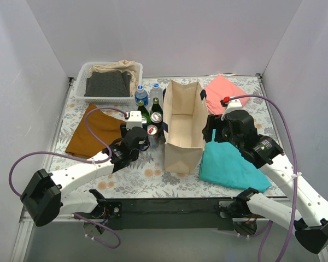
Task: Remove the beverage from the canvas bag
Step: Place the drink at the center of the board.
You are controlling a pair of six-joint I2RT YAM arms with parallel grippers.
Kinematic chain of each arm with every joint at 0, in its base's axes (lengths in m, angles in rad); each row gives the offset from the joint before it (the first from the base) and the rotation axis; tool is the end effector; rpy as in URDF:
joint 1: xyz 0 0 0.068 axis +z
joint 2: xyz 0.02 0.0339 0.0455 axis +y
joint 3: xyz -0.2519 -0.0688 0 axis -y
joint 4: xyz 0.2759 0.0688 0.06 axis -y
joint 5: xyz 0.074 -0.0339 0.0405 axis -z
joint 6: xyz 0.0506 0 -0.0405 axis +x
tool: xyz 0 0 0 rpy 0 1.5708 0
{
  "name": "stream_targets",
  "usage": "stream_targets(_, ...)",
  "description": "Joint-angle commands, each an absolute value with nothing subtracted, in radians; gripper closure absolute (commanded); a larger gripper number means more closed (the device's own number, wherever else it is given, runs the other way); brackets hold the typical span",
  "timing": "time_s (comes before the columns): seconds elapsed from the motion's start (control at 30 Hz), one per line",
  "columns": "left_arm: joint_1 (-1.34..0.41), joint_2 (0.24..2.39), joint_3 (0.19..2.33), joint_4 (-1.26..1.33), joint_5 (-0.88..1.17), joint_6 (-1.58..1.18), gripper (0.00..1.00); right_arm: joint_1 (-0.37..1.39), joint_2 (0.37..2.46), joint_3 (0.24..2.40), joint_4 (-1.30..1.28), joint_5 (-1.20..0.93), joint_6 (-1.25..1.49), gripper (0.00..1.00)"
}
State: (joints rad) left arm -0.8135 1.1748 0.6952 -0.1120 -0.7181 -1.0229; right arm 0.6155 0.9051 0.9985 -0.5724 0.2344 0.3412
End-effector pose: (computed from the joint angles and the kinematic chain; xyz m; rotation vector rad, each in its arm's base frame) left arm 0.2223 -0.1867 0.2093 -0.6027 1.9339 -0.3882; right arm 0.2051 0.1306 0.3403 -0.1350 2.0502 0.3589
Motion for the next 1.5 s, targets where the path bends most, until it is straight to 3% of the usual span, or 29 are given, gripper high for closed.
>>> stream_targets(0.0, -0.819, 1.163, 0.686, -0.006, -0.785, -1.031, 1.0, 0.612, 0.91, 0.996, -0.543, 0.255, 0.345, 0.21)
stream_targets(0.57, -0.824, 1.227, 0.698, 0.032, -0.755, -1.055, 1.0, 0.612, 0.897, 0.976, -0.543, 0.267, 0.347, 0.21)
stream_targets(0.8, -0.825, 1.215, 0.709, 0.006, -0.744, -1.078, 0.75, 0.612, 0.891, 0.971, -0.543, 0.268, 0.347, 0.21)
stream_targets(0.9, -0.827, 1.203, 0.71, -0.034, -0.745, -1.088, 0.7, 0.611, 0.891, 0.968, -0.543, 0.27, 0.345, 0.21)
stream_targets(1.2, -0.828, 1.18, 0.738, -0.069, -0.749, -1.089, 0.57, 0.611, 0.899, 0.968, -0.543, 0.267, 0.347, 0.21)
stream_targets(1.47, -0.83, 1.17, 0.745, -0.087, -0.749, -1.088, 0.51, 0.611, 0.899, 0.968, -0.543, 0.267, 0.345, 0.21)
